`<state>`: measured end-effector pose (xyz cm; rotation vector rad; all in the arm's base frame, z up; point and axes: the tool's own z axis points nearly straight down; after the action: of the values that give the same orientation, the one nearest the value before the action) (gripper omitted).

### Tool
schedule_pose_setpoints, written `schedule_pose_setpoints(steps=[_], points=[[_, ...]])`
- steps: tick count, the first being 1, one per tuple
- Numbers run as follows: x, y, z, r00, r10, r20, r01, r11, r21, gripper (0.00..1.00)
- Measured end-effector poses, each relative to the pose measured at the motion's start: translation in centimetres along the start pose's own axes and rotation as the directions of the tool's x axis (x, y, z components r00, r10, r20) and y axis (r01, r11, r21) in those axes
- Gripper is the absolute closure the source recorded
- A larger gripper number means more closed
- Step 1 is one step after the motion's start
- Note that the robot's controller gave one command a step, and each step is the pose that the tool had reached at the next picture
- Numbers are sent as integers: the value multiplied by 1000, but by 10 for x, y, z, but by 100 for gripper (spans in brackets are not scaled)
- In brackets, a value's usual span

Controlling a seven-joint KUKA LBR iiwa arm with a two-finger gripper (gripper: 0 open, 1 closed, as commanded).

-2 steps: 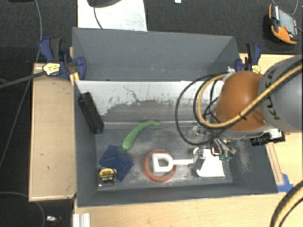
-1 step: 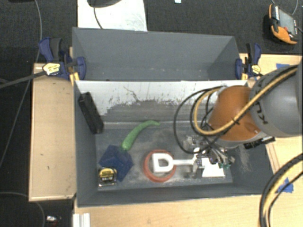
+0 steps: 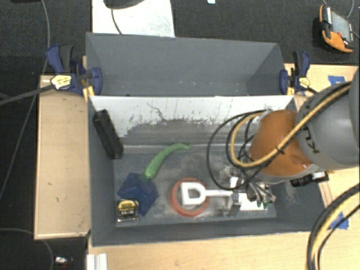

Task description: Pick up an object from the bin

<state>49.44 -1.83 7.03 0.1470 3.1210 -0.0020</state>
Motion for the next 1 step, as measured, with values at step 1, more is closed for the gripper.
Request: schedule_pose_setpoints(steps=[1], points=[[-14, 0, -3, 997, -74, -5, 74, 997, -1, 100]])
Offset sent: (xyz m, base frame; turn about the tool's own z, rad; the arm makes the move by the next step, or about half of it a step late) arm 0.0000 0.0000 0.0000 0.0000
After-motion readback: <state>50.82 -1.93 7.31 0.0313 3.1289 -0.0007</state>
